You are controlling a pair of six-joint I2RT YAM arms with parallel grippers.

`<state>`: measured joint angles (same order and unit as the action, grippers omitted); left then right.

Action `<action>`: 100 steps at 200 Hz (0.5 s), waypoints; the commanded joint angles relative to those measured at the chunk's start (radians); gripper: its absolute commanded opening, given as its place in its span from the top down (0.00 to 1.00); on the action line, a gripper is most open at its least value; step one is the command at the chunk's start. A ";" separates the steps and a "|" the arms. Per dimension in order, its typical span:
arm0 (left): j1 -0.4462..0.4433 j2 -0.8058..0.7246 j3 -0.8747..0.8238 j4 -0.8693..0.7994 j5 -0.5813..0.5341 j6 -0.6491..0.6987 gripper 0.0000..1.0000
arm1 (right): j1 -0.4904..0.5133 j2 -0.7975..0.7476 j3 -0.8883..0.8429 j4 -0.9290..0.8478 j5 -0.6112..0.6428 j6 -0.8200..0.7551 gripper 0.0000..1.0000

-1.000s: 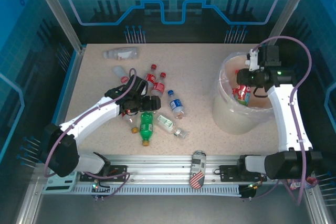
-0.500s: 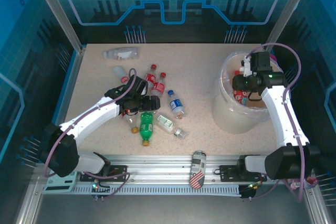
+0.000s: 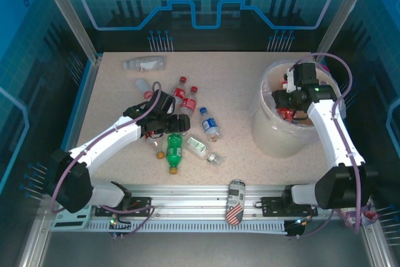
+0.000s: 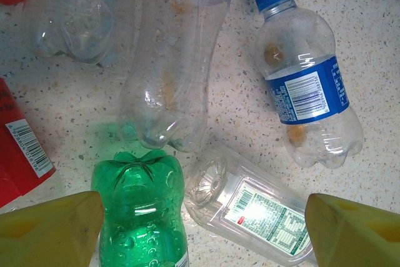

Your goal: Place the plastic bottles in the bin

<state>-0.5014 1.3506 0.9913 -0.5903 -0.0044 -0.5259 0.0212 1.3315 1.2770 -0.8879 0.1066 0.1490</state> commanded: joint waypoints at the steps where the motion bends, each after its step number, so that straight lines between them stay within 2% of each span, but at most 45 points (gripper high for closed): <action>1: -0.008 -0.027 -0.019 -0.014 -0.012 -0.021 0.15 | 0.021 -0.017 0.058 -0.045 0.025 -0.007 0.23; 45: -0.009 -0.034 -0.019 -0.022 -0.017 -0.017 0.14 | 0.037 -0.032 0.169 -0.104 0.053 -0.023 0.14; 71: -0.009 -0.034 -0.010 -0.044 -0.022 -0.009 0.13 | 0.047 -0.049 0.231 -0.140 0.075 -0.034 0.04; 100: 0.000 -0.050 0.007 -0.118 -0.053 -0.007 0.09 | 0.047 -0.070 0.313 -0.169 0.090 -0.047 0.00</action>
<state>-0.5014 1.3430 0.9901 -0.6228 -0.0196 -0.5274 0.0586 1.2987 1.5124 -1.0000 0.1669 0.1188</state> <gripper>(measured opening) 0.885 0.991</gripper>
